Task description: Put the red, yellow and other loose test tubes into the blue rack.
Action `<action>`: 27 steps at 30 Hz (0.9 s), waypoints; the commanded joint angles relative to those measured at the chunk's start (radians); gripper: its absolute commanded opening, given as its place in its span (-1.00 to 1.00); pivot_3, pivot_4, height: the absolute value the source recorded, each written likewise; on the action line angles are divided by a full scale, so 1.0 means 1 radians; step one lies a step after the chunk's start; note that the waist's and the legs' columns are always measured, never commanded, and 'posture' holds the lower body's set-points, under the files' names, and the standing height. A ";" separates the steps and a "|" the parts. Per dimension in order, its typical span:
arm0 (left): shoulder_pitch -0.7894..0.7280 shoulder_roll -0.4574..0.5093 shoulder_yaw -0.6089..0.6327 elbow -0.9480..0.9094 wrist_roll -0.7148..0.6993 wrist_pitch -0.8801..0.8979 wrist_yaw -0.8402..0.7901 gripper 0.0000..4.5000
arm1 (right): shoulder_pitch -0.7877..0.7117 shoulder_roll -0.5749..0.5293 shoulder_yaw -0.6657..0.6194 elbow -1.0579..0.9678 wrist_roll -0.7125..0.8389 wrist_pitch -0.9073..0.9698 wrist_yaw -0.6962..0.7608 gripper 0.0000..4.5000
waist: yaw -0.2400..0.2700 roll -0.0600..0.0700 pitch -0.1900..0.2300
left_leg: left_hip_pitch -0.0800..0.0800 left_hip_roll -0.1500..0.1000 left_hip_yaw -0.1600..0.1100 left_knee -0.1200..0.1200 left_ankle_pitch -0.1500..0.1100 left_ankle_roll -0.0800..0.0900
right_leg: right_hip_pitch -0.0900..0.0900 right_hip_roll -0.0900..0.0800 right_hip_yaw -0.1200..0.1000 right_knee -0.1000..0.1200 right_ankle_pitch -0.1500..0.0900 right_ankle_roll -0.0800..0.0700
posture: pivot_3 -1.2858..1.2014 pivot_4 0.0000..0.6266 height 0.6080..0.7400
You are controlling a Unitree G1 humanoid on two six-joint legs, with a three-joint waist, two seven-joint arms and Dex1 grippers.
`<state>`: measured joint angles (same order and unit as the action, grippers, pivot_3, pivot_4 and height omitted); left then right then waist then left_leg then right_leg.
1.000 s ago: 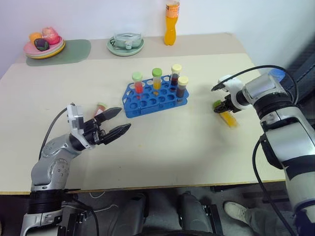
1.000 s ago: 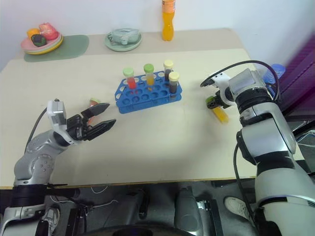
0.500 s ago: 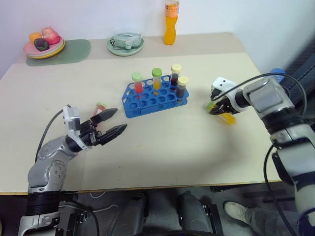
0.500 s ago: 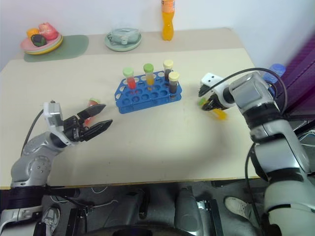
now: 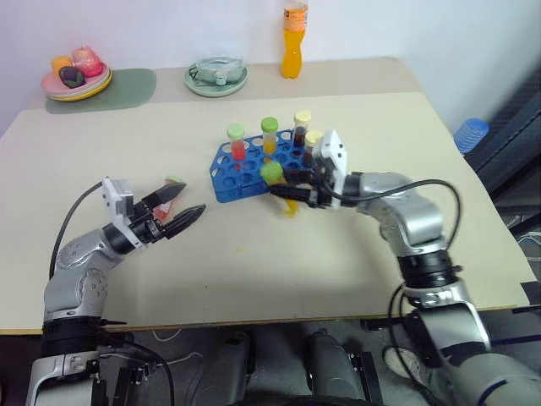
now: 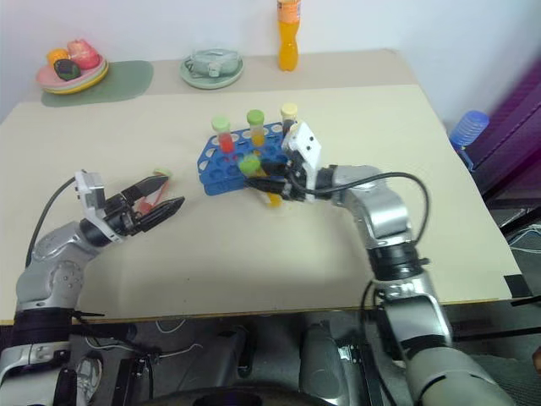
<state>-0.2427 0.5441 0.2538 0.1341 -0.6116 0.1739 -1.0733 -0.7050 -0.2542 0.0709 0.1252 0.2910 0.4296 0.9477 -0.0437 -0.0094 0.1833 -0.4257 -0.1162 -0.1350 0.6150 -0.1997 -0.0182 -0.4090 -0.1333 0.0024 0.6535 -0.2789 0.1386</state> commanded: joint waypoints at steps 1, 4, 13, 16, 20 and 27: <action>-0.006 0.016 0.031 0.005 0.006 -0.028 -0.001 0.87 | -0.066 0.079 -0.033 0.140 -0.056 -0.236 -0.141 -0.43 | -0.001 0.000 0.000 | 0.000 0.000 0.000 0.000 0.000 0.000 | 0.000 0.000 0.000 0.000 0.000 0.000 | 0.03 -0.52 1.00; 0.005 0.021 0.039 0.005 0.006 -0.035 -0.004 0.87 | -0.112 0.157 -0.069 0.290 -0.053 -0.428 -0.204 -0.43 | -0.001 0.000 0.000 | 0.000 0.000 0.000 0.000 0.001 -0.002 | 0.000 0.000 0.000 0.000 0.000 0.000 | 0.03 -0.52 1.00; 0.038 0.017 0.059 -0.028 -0.001 -0.047 0.016 0.87 | -0.229 0.221 -0.118 0.620 -0.088 -0.701 -0.333 -0.43 | -0.005 0.000 0.000 | 0.000 0.000 0.000 -0.001 0.002 -0.003 | -0.001 0.001 0.000 0.001 0.000 0.000 | 0.03 -0.52 1.00; 0.046 0.014 0.064 -0.040 -0.002 -0.047 0.020 0.87 | -0.239 0.223 -0.117 0.695 -0.107 -0.758 -0.348 -0.43 | -0.006 0.000 0.000 | 0.000 0.001 0.000 -0.001 0.002 -0.003 | -0.001 0.002 0.000 0.001 0.000 0.000 | 0.03 -0.52 1.00; 0.059 0.013 0.070 -0.056 -0.005 -0.046 0.026 0.87 | -0.228 0.223 -0.115 0.764 -0.116 -0.794 -0.340 -0.43 | -0.013 0.001 0.000 | 0.000 0.001 0.000 -0.001 0.002 -0.003 | -0.001 0.002 0.001 0.001 0.000 0.000 | 0.03 -0.52 1.00; 0.076 0.013 0.072 -0.078 -0.010 -0.040 0.034 0.87 | -0.199 0.218 -0.105 0.778 -0.131 -0.822 -0.329 -0.43 | -0.026 0.001 0.000 | 0.002 0.001 -0.001 -0.002 0.002 -0.003 | 0.000 0.002 0.001 0.002 0.000 0.000 | 0.03 -0.52 1.00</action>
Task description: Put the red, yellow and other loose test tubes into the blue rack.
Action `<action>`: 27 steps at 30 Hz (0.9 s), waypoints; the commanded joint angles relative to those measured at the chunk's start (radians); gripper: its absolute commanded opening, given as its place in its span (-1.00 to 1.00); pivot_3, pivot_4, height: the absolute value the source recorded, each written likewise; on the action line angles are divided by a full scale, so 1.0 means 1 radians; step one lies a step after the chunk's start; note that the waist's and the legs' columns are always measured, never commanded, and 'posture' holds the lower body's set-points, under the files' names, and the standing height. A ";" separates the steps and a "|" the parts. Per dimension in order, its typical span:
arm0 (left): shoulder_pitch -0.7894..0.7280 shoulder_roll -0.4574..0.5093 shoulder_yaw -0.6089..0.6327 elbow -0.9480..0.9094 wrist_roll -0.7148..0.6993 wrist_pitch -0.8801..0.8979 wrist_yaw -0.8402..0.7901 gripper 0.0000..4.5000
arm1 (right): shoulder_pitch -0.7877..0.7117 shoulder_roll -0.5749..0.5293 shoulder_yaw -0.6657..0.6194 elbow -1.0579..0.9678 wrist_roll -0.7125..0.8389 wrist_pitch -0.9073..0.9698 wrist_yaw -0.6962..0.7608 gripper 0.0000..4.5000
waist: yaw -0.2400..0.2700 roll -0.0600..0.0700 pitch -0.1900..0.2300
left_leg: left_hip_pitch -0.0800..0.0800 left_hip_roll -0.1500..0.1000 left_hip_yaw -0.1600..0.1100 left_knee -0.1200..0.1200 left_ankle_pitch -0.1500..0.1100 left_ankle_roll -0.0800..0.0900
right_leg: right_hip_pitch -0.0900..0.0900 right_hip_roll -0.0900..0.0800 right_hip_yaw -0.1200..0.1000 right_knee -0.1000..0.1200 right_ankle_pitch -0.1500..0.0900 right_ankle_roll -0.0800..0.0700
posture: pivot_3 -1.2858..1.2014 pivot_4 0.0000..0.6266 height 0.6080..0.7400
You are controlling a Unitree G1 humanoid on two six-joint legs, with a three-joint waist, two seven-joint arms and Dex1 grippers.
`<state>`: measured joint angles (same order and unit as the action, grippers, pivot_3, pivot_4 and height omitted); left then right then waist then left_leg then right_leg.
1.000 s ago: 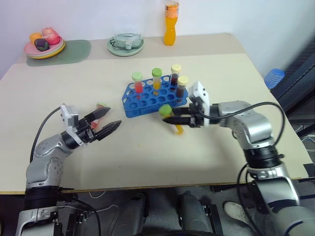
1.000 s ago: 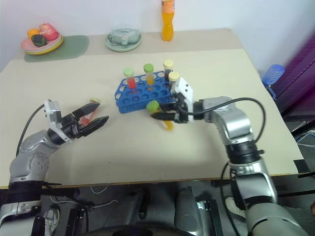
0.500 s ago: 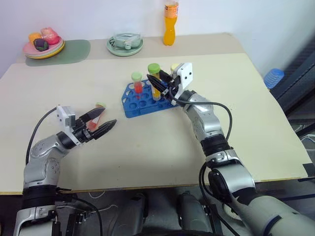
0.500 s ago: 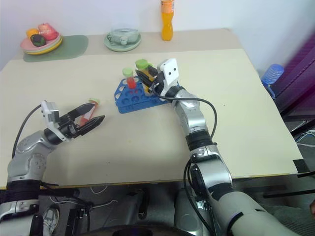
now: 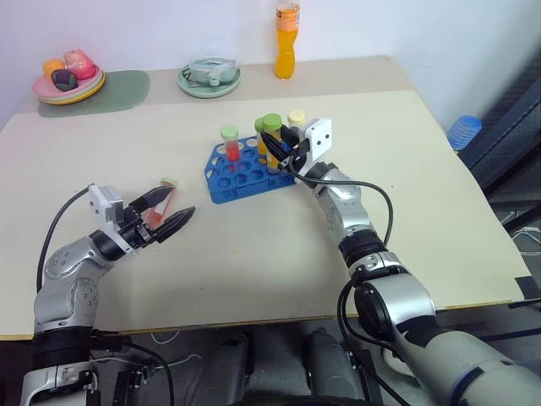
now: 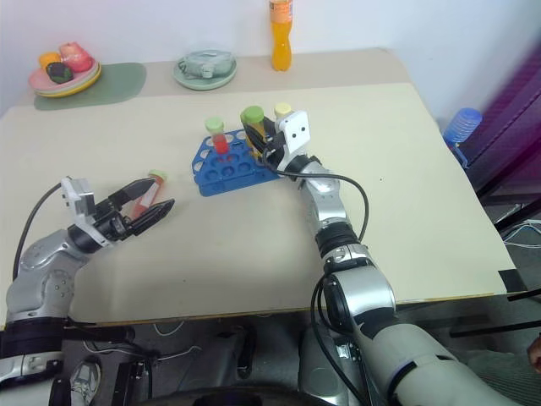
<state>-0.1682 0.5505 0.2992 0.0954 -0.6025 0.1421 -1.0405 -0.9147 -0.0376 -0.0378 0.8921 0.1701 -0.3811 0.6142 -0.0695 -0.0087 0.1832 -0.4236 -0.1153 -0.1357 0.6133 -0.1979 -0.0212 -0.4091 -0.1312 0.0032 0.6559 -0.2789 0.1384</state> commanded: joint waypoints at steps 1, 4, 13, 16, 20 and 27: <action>0.000 0.008 0.026 -0.039 -0.019 -0.007 0.002 0.87 | 0.015 0.000 0.004 0.010 -0.012 -0.015 0.007 -0.43 | 0.000 0.000 0.000 | 0.000 0.000 0.000 0.000 0.000 0.000 | 0.000 0.000 0.000 0.000 0.000 0.000 | 0.03 -0.52 1.00; -0.005 0.010 0.025 -0.036 -0.020 -0.004 0.001 0.87 | 0.023 -0.002 0.005 0.006 -0.013 -0.020 0.011 -0.43 | -0.001 0.000 0.000 | 0.001 0.001 0.000 0.000 0.000 0.000 | 0.000 0.001 0.000 0.000 0.000 0.000 | 0.03 -0.52 1.00; -0.009 0.010 0.025 -0.039 -0.022 0.003 0.002 0.87 | 0.049 0.015 0.026 0.017 -0.031 -0.039 0.008 -0.43 | -0.001 0.000 0.000 | 0.003 0.001 0.000 0.000 0.000 0.000 | 0.002 0.001 0.001 0.000 0.000 0.000 | 0.03 -0.52 1.00; -0.010 0.010 0.024 -0.043 -0.023 0.005 0.005 0.87 | 0.041 0.025 0.029 0.033 -0.038 -0.043 0.000 -0.43 | -0.001 0.000 0.000 | 0.004 0.001 0.000 -0.001 0.000 0.000 | 0.002 0.002 0.001 0.000 0.000 0.000 | 0.03 -0.52 1.00; -0.003 0.010 0.025 -0.054 -0.027 0.008 0.013 0.87 | 0.032 0.027 0.034 0.059 -0.051 -0.052 -0.004 -0.43 | 0.000 0.000 0.000 | 0.005 0.002 0.001 -0.001 0.000 0.000 | 0.002 0.002 0.002 0.000 0.000 0.000 | 0.03 -0.52 1.00; 0.017 0.010 0.028 -0.082 -0.035 0.014 0.030 0.87 | 0.005 0.014 0.019 0.123 -0.056 -0.058 -0.018 -0.43 | 0.000 0.000 0.000 | 0.009 0.002 0.002 -0.002 -0.001 0.000 | 0.004 0.003 0.004 0.000 0.000 0.000 | 0.03 -0.52 1.00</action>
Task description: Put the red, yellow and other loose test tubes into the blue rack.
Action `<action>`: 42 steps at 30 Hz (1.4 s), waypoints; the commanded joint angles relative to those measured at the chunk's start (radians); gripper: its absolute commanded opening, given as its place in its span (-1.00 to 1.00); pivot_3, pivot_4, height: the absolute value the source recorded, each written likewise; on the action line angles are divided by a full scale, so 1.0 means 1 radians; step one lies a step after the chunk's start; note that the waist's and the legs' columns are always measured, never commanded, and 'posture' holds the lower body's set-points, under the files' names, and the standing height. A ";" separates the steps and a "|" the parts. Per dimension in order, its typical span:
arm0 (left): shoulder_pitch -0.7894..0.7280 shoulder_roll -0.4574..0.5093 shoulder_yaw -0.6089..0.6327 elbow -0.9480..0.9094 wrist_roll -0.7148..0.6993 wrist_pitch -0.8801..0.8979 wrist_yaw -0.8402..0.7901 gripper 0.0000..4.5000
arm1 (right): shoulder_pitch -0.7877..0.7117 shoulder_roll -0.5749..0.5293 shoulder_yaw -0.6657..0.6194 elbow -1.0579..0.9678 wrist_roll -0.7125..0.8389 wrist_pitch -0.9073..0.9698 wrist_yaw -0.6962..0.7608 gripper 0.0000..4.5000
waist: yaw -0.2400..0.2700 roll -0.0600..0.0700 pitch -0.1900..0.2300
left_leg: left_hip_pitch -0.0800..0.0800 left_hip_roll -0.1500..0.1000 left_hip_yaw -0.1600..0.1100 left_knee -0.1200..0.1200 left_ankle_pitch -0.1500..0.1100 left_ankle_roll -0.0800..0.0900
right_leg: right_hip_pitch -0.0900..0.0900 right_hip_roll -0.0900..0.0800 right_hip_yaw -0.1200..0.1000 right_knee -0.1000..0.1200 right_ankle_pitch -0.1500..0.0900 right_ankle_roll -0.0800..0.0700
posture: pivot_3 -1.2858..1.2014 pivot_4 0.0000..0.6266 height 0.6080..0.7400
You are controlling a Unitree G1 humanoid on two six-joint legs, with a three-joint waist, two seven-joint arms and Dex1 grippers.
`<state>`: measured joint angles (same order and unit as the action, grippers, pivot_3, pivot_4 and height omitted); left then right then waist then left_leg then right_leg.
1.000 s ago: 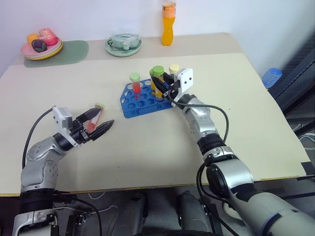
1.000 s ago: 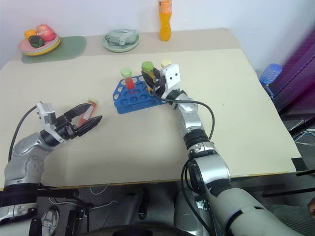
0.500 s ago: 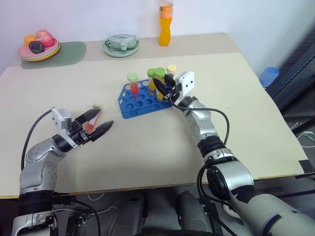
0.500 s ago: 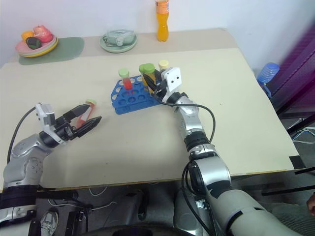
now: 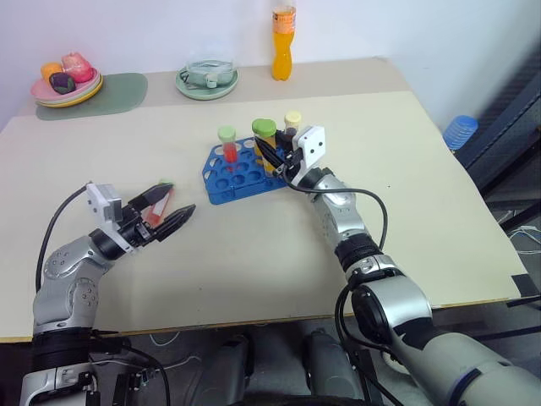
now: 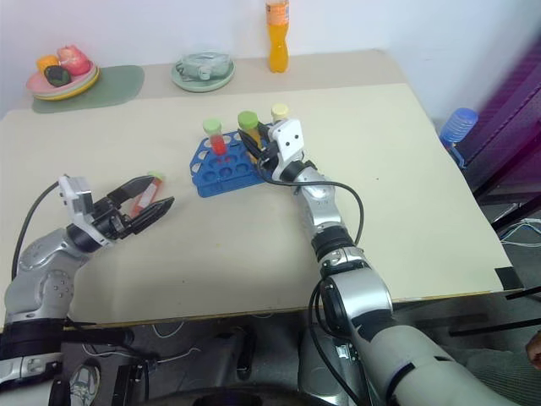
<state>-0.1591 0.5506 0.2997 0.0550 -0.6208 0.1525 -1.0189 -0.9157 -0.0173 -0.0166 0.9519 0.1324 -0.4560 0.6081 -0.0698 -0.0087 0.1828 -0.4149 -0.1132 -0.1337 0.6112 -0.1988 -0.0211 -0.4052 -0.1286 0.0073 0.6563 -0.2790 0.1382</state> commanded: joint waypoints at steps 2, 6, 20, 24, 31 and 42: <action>0.011 0.010 0.028 -0.046 -0.017 0.006 0.012 0.87 | -0.002 -0.014 -0.006 0.081 -0.020 0.012 -0.016 -0.43 | 0.001 0.000 0.000 | 0.001 0.000 0.000 0.000 -0.002 0.003 | 0.000 0.000 0.000 0.000 0.000 0.000 | 0.03 -0.52 1.00; 0.018 0.010 0.033 -0.058 -0.019 0.012 0.019 0.87 | -0.016 -0.028 -0.015 0.109 -0.021 0.000 -0.032 -0.43 | 0.002 0.000 0.000 | 0.004 0.000 0.000 0.000 -0.003 0.004 | 0.001 0.000 0.000 0.000 0.000 0.000 | 0.03 -0.52 1.00; 0.016 0.007 0.026 -0.072 -0.021 0.018 0.031 0.87 | -0.027 -0.041 -0.023 0.144 -0.039 -0.046 -0.128 -0.43 | 0.027 0.000 0.000 | 0.004 0.000 0.000 0.000 -0.003 0.004 | 0.002 0.000 0.001 -0.001 0.000 0.000 | 0.03 -0.52 1.00; 0.012 0.002 0.020 -0.073 -0.020 0.019 0.035 0.87 | -0.029 -0.046 -0.027 0.150 -0.046 -0.056 -0.133 -0.43 | 0.025 0.000 0.000 | 0.004 0.000 0.001 0.000 -0.003 0.004 | 0.002 0.000 0.002 -0.001 0.000 0.000 | 0.03 -0.52 1.00; 0.008 -0.005 0.014 -0.073 -0.020 0.019 0.039 0.87 | -0.009 -0.040 -0.060 0.109 0.026 -0.044 -0.007 -0.26 | 0.026 0.000 0.000 | 0.004 0.000 0.001 0.000 -0.003 0.004 | 0.002 0.000 0.002 -0.001 0.000 0.000 | 0.03 -0.52 1.00; -0.007 -0.019 0.021 -0.071 -0.030 0.030 0.064 0.87 | 0.042 -0.077 0.001 0.021 -0.064 -0.118 -0.032 0.92 | 0.023 0.000 0.000 | 0.004 0.001 0.003 -0.003 -0.003 0.004 | 0.001 0.001 0.004 -0.002 0.000 0.000 | 0.03 -0.52 1.00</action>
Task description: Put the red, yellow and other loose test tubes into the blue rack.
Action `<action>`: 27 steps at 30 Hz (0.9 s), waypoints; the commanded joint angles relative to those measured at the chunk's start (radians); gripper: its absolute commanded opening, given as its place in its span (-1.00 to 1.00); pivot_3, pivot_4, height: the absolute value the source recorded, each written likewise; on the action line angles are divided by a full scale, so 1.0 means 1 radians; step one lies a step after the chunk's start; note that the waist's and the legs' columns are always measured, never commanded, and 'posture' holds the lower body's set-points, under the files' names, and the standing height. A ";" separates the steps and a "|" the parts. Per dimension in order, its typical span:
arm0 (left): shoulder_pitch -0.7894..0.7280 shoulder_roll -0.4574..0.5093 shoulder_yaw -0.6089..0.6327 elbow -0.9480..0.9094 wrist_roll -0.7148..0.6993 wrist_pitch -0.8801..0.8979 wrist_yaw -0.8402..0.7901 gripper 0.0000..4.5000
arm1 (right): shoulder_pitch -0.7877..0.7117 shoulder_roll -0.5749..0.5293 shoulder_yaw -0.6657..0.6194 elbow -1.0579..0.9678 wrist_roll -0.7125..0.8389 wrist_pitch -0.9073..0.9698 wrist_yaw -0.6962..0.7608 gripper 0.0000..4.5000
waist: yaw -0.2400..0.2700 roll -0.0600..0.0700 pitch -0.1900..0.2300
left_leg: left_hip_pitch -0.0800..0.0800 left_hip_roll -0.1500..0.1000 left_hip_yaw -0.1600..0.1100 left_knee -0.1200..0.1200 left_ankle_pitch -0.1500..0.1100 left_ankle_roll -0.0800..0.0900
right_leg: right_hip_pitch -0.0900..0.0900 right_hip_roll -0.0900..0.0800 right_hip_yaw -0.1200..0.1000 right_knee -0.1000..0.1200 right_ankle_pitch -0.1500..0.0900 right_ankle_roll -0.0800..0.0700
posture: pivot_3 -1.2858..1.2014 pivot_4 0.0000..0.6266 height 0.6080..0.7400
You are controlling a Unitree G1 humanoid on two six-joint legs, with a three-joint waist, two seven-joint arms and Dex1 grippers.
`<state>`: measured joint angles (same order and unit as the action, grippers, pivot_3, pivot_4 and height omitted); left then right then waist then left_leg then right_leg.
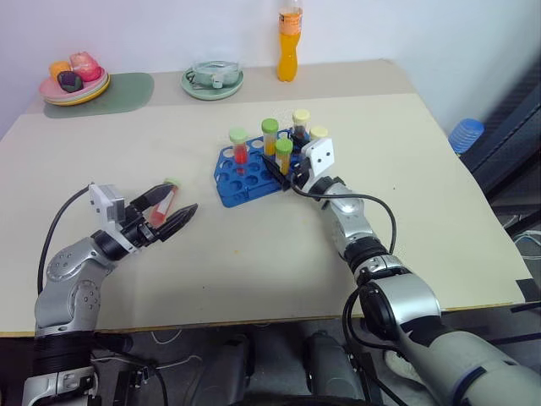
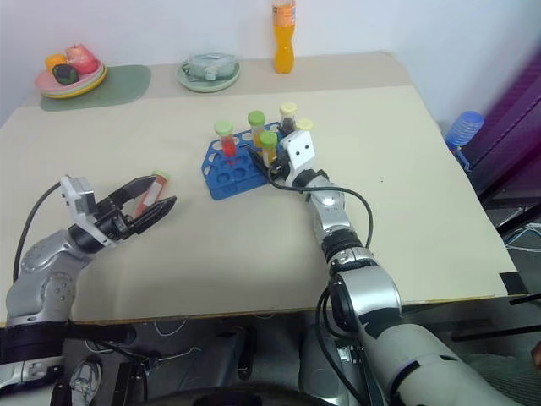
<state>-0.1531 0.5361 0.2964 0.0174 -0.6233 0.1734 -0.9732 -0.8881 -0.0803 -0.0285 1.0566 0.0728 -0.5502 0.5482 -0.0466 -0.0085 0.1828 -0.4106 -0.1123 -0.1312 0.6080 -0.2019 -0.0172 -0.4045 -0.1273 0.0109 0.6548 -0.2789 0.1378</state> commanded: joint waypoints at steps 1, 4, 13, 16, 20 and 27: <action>-0.014 -0.006 0.027 -0.035 -0.030 0.012 0.025 0.87 | 0.023 -0.018 0.016 -0.104 -0.004 -0.021 0.036 0.92 | 0.000 0.000 0.000 | 0.000 0.000 0.000 0.000 0.000 0.000 | 0.000 0.000 0.000 0.000 0.000 0.000 | 0.03 -0.52 1.00; -0.021 -0.016 0.039 -0.049 -0.044 0.038 0.073 0.87 | 0.068 -0.043 0.032 -0.206 0.009 0.016 0.090 0.92 | 0.000 0.000 0.000 | 0.000 0.000 0.001 0.000 0.000 0.000 | 0.000 0.000 0.001 0.000 0.000 0.000 | 0.03 -0.52 1.00; -0.079 -0.053 0.089 -0.121 -0.049 0.140 0.359 0.87 | 0.296 -0.220 0.059 -0.715 0.127 0.381 0.292 0.92 | 0.005 0.000 0.000 | 0.000 0.001 0.001 0.000 -0.001 0.000 | 0.002 0.001 0.001 -0.001 0.000 0.000 | 0.03 -0.52 1.00; -0.087 -0.054 0.079 -0.158 0.008 0.157 0.473 0.87 | 0.357 -0.301 0.044 -0.846 0.169 0.503 0.332 0.92 | 0.006 -0.001 0.000 | -0.001 0.001 0.001 0.000 -0.001 0.000 | 0.002 0.001 0.001 -0.001 0.000 0.000 | 0.03 -0.52 1.00; -0.089 -0.039 0.060 -0.218 0.058 0.241 0.586 0.87 | 0.409 -0.406 0.013 -0.970 0.207 0.609 0.364 0.92 | 0.005 -0.001 0.000 | -0.001 0.001 0.002 0.000 -0.001 0.000 | 0.002 0.001 0.002 -0.001 0.000 0.000 | 0.03 -0.52 1.00; -0.248 0.129 -0.014 -0.208 0.069 0.786 0.752 0.87 | 0.429 -0.564 -0.046 -1.149 0.301 0.729 0.439 0.92 | 0.013 -0.003 0.002 | -0.003 0.002 0.002 0.002 -0.002 0.001 | 0.002 0.002 0.001 -0.002 0.000 0.000 | 0.03 -0.52 1.00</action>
<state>-0.3619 0.6371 0.2898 -0.1740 -0.5429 0.8224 -0.2427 -0.4477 -0.6322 -0.0538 -0.0297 0.3342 0.1634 0.9733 -0.0334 -0.0116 0.1845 -0.4133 -0.1098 -0.1289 0.6097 -0.2040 -0.0160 -0.4026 -0.1253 0.0119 0.6531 -0.2790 0.1380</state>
